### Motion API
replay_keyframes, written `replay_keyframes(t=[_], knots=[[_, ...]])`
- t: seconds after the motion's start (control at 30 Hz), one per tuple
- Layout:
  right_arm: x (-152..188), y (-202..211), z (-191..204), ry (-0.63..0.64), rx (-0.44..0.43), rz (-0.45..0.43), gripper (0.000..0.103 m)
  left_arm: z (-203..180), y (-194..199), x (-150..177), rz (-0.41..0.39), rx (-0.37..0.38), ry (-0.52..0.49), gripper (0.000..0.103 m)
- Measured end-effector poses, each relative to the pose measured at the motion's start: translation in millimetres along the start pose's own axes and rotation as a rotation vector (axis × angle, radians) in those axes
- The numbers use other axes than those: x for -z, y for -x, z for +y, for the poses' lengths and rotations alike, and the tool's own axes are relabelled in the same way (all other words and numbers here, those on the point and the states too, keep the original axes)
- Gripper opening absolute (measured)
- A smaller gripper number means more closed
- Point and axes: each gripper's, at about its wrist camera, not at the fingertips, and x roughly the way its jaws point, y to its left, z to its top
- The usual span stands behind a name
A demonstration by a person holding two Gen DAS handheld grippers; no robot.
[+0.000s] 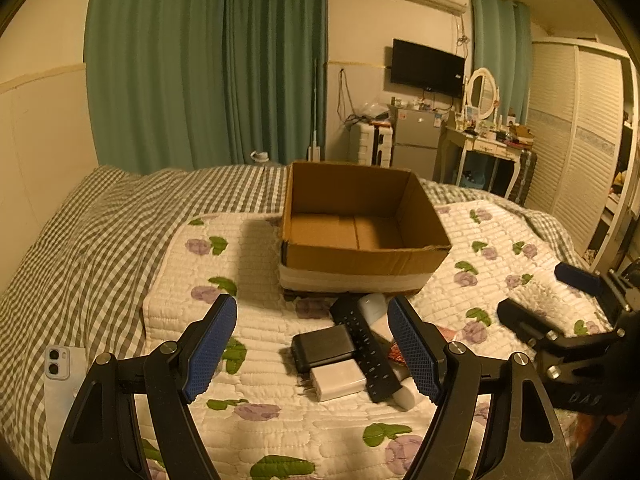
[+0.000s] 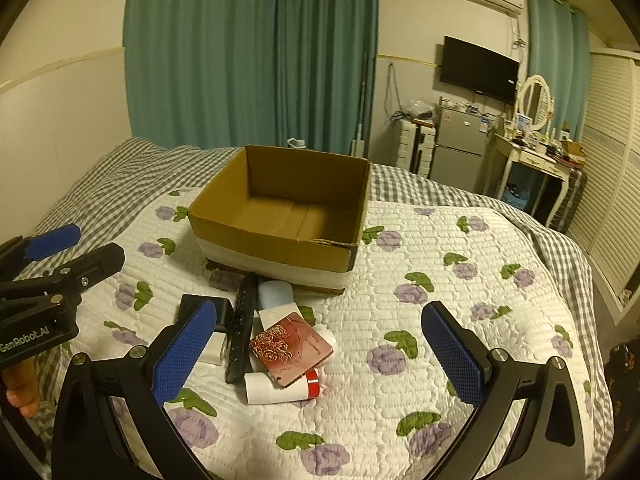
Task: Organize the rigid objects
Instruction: 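Grasp the pink rose-patterned case with the right tool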
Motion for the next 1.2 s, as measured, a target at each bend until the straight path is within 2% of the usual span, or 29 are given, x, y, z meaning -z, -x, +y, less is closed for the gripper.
replay_keyframes(t=[0.2,0.37,0.47,0.6,0.73,0.83,0.87,0.9,1.0,1.03,1.2], knots=[[4.8,-35.9,-7.5,0.087,-0.016,0.074,0.103,6.6,-27.1,12.4,0.072,-0.036,-0.001,0.081],[19.7,-82.4,-9.0,0.140,-0.082,0.196,0.103,4.4,-51.2,26.5,0.153,-0.045,-0.020,0.081],[28.6,-111.7,2.8,0.217,-0.132,0.258,0.103,2.0,-69.3,38.6,0.213,-0.054,-0.036,0.081],[39.6,-141.0,13.6,0.270,-0.185,0.318,0.095,3.8,-87.7,48.3,0.285,-0.062,-0.027,0.081],[54.0,-159.4,11.5,0.250,-0.247,0.364,0.092,3.8,-101.8,49.7,0.337,-0.051,-0.009,0.081],[58.2,-163.5,11.6,0.250,-0.268,0.366,0.089,-2.2,-112.8,50.2,0.376,-0.034,-0.007,0.081],[57.7,-163.1,11.3,0.252,-0.266,0.363,0.087,-4.8,-114.6,50.4,0.383,-0.031,-0.011,0.081],[56.0,-161.6,8.5,0.249,-0.257,0.352,0.079,-8.6,-115.9,50.9,0.388,-0.027,-0.021,0.081],[49.5,-157.6,-2.8,0.211,-0.257,0.336,0.075,-15.7,-120.9,49.5,0.399,-0.029,-0.044,0.081],[48.5,-156.6,-4.7,0.204,-0.254,0.333,0.070,-16.9,-123.5,48.2,0.406,-0.031,-0.040,0.081],[36.0,-147.3,-18.0,0.164,-0.235,0.283,0.070,-19.2,-135.4,39.2,0.419,-0.038,0.005,0.081]])
